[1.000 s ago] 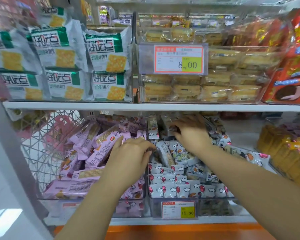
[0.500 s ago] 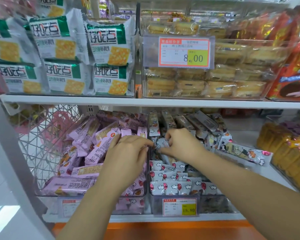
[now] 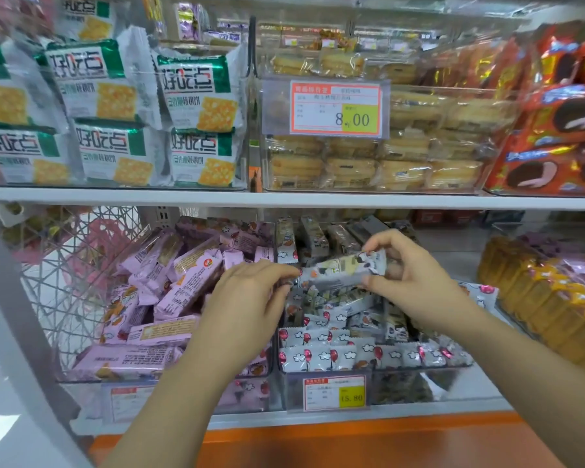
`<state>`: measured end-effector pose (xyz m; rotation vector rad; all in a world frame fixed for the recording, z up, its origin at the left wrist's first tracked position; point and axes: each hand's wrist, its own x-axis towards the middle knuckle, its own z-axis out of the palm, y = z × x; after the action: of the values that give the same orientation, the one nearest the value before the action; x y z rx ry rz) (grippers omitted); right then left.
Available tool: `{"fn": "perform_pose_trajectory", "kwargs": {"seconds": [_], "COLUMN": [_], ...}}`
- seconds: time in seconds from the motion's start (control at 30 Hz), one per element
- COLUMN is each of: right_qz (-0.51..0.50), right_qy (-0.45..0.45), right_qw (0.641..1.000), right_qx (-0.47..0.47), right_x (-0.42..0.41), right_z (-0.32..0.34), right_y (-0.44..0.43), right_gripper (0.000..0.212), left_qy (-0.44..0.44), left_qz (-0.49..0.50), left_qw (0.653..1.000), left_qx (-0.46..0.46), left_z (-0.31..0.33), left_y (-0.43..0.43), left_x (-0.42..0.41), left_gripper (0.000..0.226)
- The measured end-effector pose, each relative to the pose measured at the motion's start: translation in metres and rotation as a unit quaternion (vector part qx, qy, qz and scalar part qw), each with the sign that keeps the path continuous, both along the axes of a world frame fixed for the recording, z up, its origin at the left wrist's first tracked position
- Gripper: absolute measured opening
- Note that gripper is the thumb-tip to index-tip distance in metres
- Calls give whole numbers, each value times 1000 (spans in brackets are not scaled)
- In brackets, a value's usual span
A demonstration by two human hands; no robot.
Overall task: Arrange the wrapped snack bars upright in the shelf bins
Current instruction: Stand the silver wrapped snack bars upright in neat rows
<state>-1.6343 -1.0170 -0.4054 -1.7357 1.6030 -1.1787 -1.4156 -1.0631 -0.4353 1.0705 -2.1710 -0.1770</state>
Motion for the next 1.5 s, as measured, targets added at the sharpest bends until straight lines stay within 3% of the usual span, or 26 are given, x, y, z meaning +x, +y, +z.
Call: {"fn": "perform_pose_trajectory", "kwargs": {"seconds": [0.17,0.33,0.43,0.53,0.67,0.8,0.97,1.17,1.4,1.5], "right_qz": [26,37,50,70,36,34,-1,-53,-41,-7], "right_qy": [-102,-158,-155,-96,17,129,132,147,124,113], "right_qw": [994,987,987,993,999,991,991,988,991,993], "right_qx": [3,-10,-7,0,-13,-10,-14,-15,4,33], "right_x": [-2,1,4,3,1,4,-5,-5,25,32], "right_z": [4,6,5,6,11,17,10,-9,-35,-37], "right_y": [26,33,32,30,30,31,21,-8,-62,-71], "right_gripper": [29,31,32,30,24,39,53,36,38,51], "left_qy": [68,195,274,299,266,221,217,126,53,31], "left_qz": [-51,-82,-113,-124,-150,-175,-106,1,43,46], "left_qw": [992,959,921,909,930,941,955,982,992,994], "left_qx": [89,189,251,261,206,188,174,140,104,92], "left_z": [6,17,20,20,22,24,26,9,1,-1], "left_y": [14,19,20,21,25,30,16,-6,-14,-18], "left_x": [-9,-10,-13,-18,-27,-36,-20,1,2,6], "left_gripper": [37,38,40,37,41,47,32,24,22,22]}}
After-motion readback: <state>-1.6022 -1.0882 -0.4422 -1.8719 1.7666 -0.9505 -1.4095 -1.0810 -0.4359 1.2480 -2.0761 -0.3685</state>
